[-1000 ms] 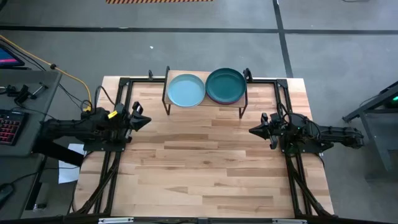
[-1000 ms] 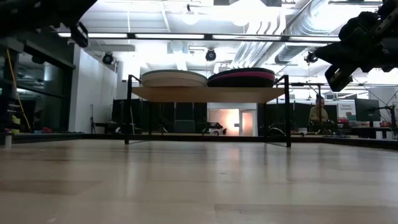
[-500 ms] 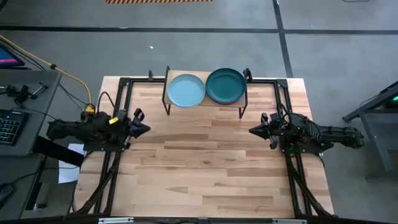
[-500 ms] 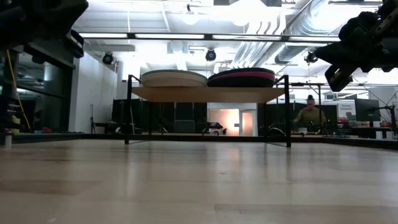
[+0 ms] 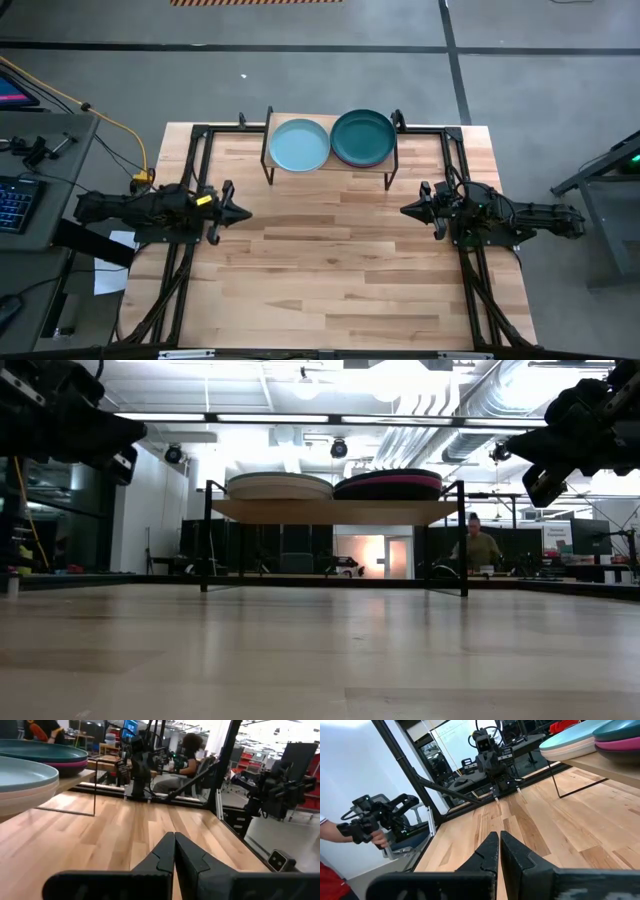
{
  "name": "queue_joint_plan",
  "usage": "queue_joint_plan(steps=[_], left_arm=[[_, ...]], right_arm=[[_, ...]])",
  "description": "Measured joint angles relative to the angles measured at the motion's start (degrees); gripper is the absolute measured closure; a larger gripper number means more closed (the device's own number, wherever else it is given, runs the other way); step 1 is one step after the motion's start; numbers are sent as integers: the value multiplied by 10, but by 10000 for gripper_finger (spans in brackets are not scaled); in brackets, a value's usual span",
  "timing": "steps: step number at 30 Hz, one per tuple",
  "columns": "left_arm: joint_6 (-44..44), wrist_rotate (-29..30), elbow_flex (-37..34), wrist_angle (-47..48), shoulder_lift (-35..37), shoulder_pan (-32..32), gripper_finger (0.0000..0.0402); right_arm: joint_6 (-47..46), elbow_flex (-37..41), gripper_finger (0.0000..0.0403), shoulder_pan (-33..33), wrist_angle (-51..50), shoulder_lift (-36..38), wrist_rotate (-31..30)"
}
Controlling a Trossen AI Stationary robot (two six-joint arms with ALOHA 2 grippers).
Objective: Place and stack plates onto a shelf
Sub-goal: Return to Home Position
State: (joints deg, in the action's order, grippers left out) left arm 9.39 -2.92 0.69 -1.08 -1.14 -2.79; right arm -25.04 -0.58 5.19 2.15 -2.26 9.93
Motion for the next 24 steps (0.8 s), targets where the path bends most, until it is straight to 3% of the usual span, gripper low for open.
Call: queue_joint_plan(steps=[24], left_arm=[[39, 2, 0, 0, -16, 0, 401]], right_arm=[[0, 0, 402, 0, 0, 0, 0]])
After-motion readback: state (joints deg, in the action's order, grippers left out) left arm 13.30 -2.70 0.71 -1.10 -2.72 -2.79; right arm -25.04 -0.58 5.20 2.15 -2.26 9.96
